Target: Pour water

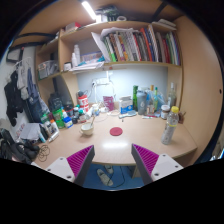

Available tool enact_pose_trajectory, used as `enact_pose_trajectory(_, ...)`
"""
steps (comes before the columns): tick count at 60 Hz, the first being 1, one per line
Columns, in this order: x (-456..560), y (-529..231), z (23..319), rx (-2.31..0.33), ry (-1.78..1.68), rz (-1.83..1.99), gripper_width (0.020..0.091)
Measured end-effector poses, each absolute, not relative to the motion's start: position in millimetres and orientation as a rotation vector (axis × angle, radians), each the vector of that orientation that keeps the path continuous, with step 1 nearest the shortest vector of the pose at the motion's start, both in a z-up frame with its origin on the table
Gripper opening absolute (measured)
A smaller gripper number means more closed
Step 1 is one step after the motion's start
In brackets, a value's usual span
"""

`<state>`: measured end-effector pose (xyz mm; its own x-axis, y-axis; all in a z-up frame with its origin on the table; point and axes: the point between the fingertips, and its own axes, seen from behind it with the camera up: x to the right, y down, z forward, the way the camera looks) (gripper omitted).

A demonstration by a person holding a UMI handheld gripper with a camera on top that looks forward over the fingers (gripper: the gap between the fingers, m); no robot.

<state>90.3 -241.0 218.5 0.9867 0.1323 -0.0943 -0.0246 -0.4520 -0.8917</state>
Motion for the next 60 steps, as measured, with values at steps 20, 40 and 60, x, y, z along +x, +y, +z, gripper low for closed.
enact_pose_trajectory(20,109.5,-270.4,207.0,-2.045,-0.021,0.104,0.0827)
enact_pose_trajectory(40,233.7,-220.3,193.5,-1.979,0.065,0.008,0.0825)
enact_pose_trajectory(60,371.3,-64.9,109.6,-1.877,0.109,0.02,0.083)
